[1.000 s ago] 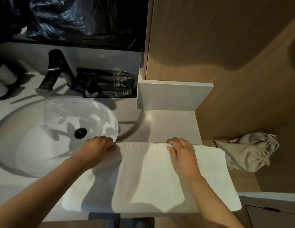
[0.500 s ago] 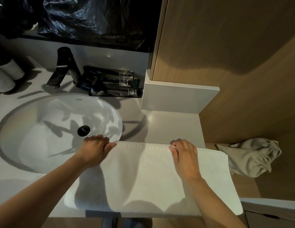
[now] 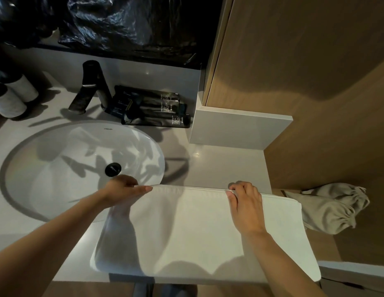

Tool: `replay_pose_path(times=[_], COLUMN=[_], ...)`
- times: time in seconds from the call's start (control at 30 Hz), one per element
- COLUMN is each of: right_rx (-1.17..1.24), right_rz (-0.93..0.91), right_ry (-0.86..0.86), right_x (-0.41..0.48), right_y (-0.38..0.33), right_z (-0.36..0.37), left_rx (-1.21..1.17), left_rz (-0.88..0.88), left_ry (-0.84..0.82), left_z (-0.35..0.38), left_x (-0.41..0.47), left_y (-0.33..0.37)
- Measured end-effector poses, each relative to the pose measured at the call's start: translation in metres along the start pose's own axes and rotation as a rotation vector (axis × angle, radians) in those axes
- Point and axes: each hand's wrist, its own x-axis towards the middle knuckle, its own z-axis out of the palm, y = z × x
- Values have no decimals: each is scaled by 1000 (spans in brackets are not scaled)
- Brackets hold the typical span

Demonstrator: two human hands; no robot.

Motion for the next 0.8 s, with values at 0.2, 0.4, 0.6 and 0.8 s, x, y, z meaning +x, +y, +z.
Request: replay_pose_path(times=[0.2,0.4,0.6,0.8], right_rx=[0,-1,-96,40], right_rz=[-7,-11,33,46], right_ry=[-13,-6,-11,-70], right_x=[2,3,2,-42], right_y=[-1,1,-11,-87], right_z=[-2,0,-3,3], left_rx=[5,-95,-115,-352], left_rz=[162,116,-74,-192], left_ry=[118,211,215,404], left_z=[-11,-14,-12,15], left_x=[-8,-15,-24,-38], left_y=[4,2,1,-11])
